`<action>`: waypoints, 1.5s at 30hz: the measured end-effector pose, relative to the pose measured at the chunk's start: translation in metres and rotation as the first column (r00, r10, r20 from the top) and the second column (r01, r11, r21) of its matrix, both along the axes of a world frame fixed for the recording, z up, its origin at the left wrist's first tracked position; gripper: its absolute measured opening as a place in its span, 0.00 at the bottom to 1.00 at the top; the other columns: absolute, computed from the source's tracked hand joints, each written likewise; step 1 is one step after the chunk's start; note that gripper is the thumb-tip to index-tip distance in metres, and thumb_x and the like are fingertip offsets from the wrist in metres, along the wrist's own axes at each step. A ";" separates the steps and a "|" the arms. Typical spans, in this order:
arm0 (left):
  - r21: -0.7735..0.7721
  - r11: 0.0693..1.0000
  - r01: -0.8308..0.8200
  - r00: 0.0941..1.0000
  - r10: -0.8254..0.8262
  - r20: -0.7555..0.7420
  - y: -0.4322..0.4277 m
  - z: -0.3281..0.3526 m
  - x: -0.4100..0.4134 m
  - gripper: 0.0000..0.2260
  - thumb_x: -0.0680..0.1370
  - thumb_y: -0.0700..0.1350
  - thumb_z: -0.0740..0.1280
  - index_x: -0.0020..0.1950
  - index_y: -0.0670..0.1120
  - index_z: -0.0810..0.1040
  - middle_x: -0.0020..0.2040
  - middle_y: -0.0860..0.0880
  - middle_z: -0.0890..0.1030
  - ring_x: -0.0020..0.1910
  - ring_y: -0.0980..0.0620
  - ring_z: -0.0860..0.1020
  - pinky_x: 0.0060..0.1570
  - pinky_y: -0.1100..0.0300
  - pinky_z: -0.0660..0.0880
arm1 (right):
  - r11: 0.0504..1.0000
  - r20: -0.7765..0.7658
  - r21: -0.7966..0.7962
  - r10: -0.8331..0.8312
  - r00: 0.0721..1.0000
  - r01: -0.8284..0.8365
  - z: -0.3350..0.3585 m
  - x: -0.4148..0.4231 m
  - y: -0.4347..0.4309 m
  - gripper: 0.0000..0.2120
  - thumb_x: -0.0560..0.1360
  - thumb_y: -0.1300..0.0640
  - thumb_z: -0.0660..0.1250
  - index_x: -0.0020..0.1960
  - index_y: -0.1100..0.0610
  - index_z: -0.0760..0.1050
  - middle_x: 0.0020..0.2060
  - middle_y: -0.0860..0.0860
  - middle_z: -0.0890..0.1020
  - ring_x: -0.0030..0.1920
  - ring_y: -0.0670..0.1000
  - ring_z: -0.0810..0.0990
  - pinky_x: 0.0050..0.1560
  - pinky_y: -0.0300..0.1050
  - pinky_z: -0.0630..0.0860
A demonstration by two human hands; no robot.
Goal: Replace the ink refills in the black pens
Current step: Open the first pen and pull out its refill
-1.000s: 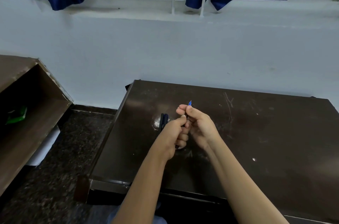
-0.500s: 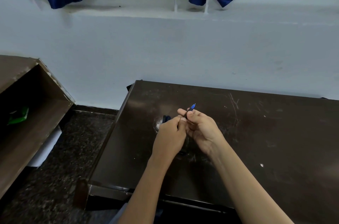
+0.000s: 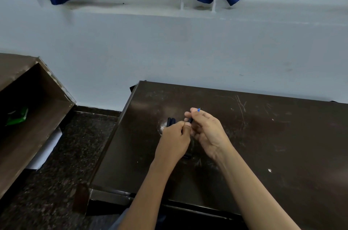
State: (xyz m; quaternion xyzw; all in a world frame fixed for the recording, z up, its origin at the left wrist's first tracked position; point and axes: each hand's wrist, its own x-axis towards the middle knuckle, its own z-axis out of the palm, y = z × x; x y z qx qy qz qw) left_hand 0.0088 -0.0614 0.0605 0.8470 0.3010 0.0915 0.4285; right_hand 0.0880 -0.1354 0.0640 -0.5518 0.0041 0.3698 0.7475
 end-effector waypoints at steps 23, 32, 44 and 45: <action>-0.055 0.998 0.028 0.997 -0.032 -0.074 0.004 -0.004 -0.001 0.07 0.81 0.49 0.55 0.47 0.52 0.70 0.44 0.47 0.80 0.36 0.57 0.76 0.32 0.66 0.66 | 0.997 -0.017 -0.073 -0.011 1.000 0.010 -0.006 -0.002 0.000 0.05 0.76 0.56 0.68 0.47 0.58 0.79 0.38 0.51 0.81 0.37 0.46 0.78 0.44 0.42 0.77; -0.081 0.995 0.061 0.995 -0.066 -0.069 0.005 0.001 -0.003 0.06 0.81 0.47 0.56 0.53 0.50 0.72 0.44 0.48 0.81 0.32 0.61 0.74 0.31 0.69 0.65 | 0.997 -0.046 -0.073 -0.042 0.998 0.038 -0.008 -0.001 -0.003 0.05 0.76 0.66 0.64 0.48 0.60 0.78 0.37 0.52 0.80 0.35 0.44 0.77 0.40 0.38 0.75; -0.101 0.988 0.119 0.980 -0.133 -0.148 0.010 -0.001 -0.008 0.09 0.82 0.44 0.55 0.56 0.52 0.74 0.48 0.48 0.81 0.35 0.61 0.74 0.34 0.68 0.65 | 0.994 -0.082 -0.007 -0.107 0.991 0.106 -0.013 0.003 -0.004 0.07 0.77 0.64 0.64 0.52 0.58 0.78 0.41 0.51 0.81 0.38 0.45 0.77 0.45 0.40 0.75; -0.100 0.989 0.107 0.979 -0.123 -0.163 0.011 -0.003 -0.009 0.09 0.81 0.44 0.55 0.53 0.53 0.74 0.48 0.48 0.81 0.36 0.60 0.74 0.34 0.66 0.67 | 0.984 -0.112 0.045 -0.164 0.980 0.170 -0.014 0.006 -0.005 0.07 0.77 0.64 0.63 0.51 0.58 0.78 0.41 0.51 0.81 0.38 0.45 0.77 0.45 0.39 0.75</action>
